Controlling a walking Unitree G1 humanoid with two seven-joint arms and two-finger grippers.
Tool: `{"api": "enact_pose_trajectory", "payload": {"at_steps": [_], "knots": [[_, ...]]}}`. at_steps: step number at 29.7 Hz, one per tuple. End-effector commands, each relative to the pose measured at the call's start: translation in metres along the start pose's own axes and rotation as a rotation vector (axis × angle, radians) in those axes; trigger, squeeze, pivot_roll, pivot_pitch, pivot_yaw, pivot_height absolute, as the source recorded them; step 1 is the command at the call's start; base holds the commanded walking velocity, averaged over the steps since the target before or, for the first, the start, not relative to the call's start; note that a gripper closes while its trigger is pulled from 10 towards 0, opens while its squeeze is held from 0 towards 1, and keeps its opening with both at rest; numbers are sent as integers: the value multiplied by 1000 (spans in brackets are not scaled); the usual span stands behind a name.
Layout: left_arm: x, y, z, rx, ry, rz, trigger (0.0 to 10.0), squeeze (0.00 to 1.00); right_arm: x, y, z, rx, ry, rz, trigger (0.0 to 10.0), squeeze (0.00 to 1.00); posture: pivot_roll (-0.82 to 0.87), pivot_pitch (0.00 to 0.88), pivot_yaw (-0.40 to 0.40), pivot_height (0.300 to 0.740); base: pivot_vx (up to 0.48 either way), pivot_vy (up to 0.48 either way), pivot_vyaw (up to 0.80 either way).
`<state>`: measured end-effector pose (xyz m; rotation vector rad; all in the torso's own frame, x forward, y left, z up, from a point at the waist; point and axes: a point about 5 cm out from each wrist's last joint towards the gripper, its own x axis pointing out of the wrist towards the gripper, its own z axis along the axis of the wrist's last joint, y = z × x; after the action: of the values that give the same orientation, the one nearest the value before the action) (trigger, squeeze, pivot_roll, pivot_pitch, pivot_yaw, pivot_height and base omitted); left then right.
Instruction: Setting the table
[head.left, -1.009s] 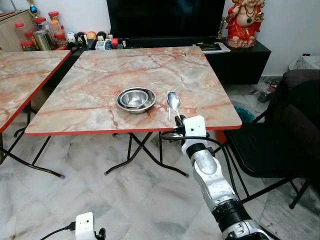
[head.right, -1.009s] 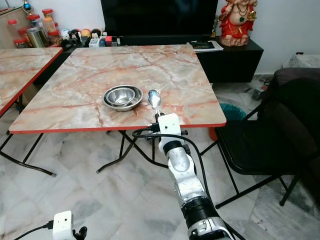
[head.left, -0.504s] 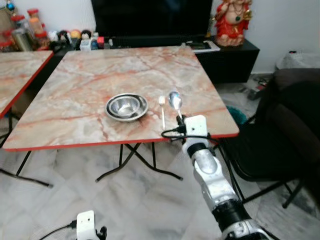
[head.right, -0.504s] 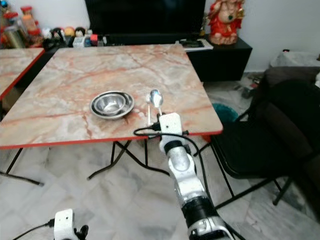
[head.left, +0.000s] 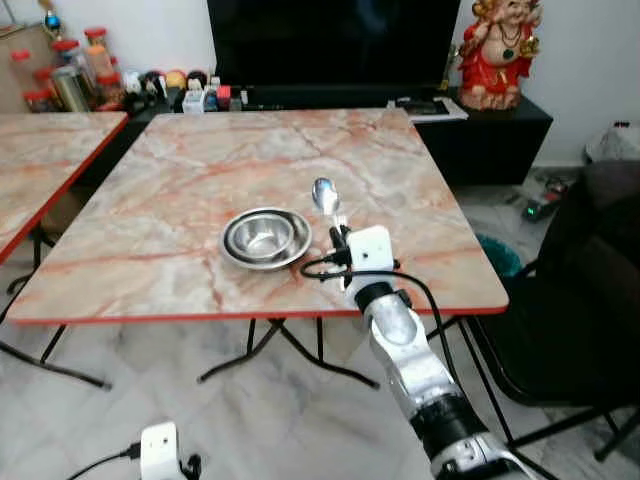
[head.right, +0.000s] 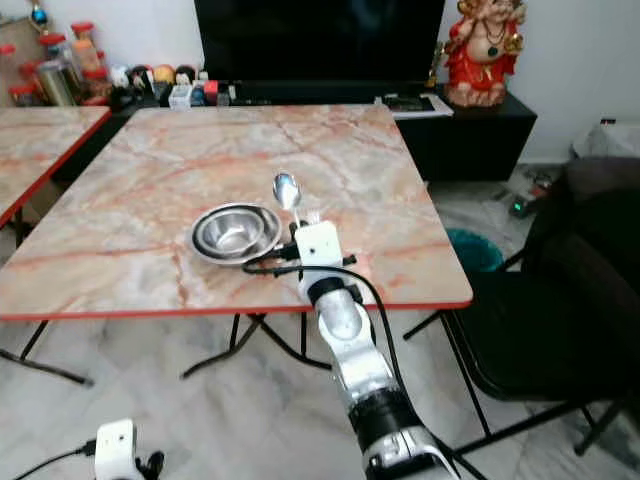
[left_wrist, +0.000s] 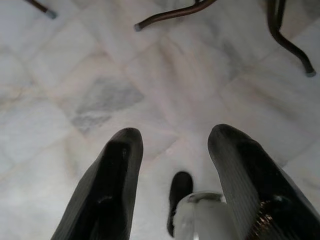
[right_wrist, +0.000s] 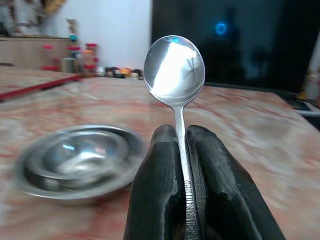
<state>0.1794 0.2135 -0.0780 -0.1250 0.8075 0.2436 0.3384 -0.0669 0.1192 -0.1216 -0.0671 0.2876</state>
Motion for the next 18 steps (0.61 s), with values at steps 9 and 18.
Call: {"api": "enact_pose_trajectory", "payload": {"at_steps": [9,18], "knots": [[0,-3,-3,0,16,-9,10000,0,0,-7,0,10,2,-37,10000,0,56,0,36,740,343,0,0],[0,-3,-3,6,17,-13,10000,0,-1,-9,-3,5,19,-57,10000,0,55,0,41,740,344,0,0]]}}
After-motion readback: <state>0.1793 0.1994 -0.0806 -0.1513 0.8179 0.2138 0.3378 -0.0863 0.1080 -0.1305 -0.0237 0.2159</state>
